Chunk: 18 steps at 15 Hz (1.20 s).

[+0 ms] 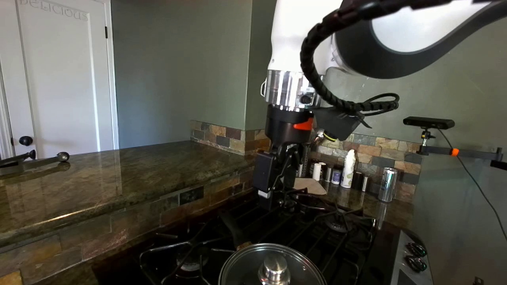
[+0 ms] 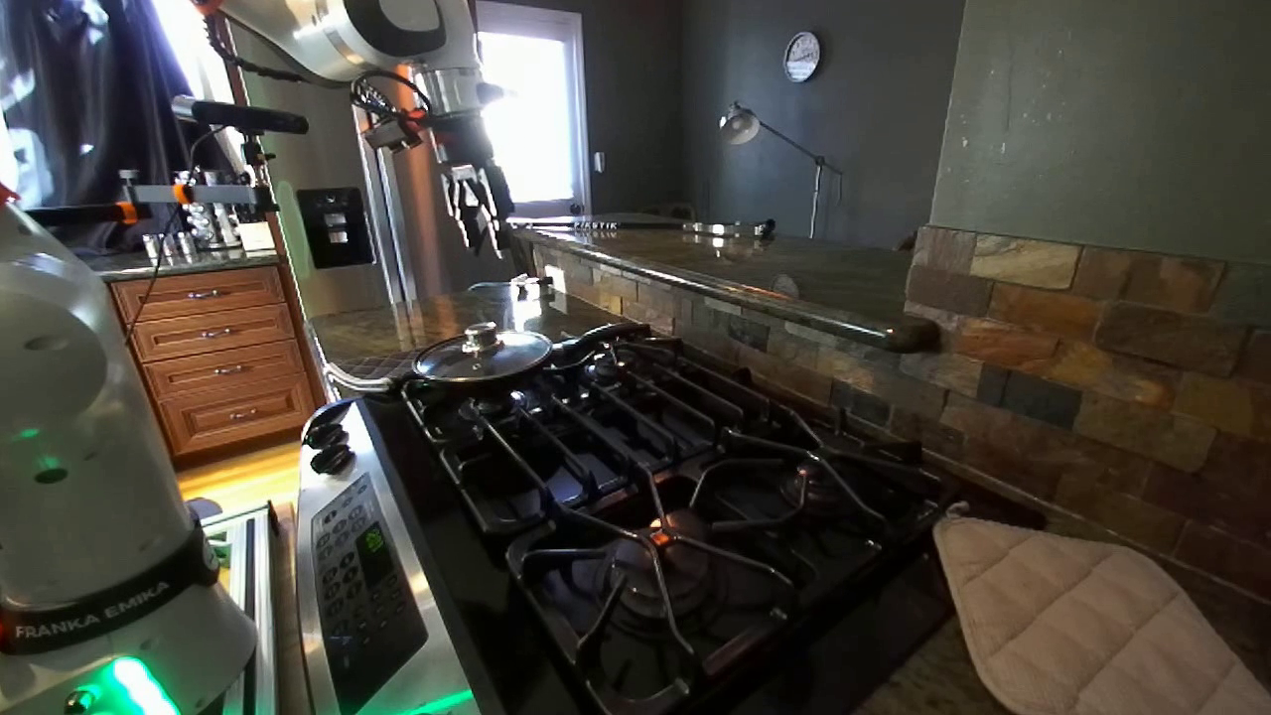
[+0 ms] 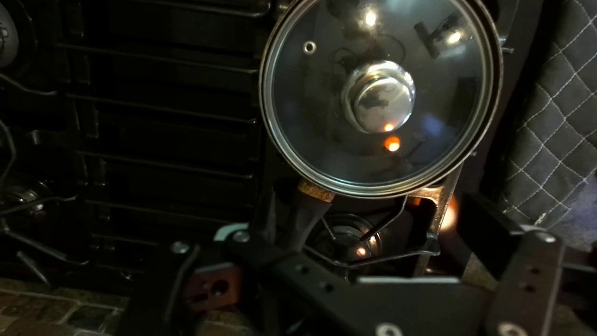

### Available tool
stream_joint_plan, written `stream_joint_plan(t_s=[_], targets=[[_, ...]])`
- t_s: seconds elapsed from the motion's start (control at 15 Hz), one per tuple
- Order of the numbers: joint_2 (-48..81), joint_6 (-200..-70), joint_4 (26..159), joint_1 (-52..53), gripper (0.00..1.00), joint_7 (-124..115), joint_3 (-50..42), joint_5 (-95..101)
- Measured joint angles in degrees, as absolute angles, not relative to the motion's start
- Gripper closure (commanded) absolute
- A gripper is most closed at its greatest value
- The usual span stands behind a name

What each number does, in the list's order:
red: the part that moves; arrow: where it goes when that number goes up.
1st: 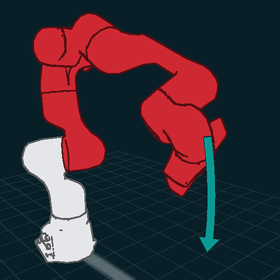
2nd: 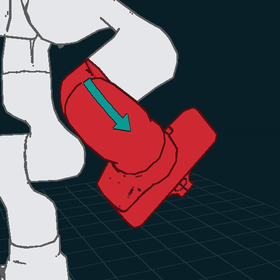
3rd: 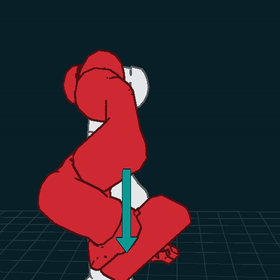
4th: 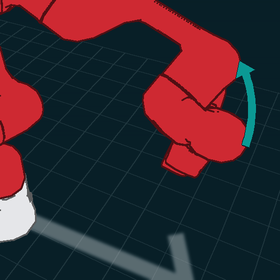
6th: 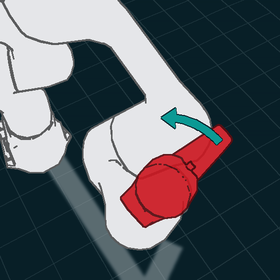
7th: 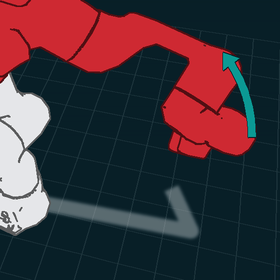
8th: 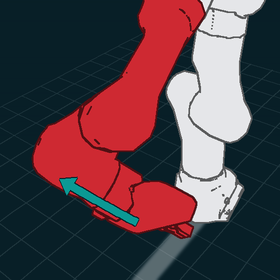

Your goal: Slide the pan to the bottom left stove plate and put the glass lid on the pan

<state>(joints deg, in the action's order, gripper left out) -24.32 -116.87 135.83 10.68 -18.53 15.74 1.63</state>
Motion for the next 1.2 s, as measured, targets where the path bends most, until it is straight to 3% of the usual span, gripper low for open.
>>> stream_joint_plan(t_s=[1.2], targets=[[-25.4, -116.9, 135.3, 10.5, 0.00, -19.0, 15.7, 1.6]])
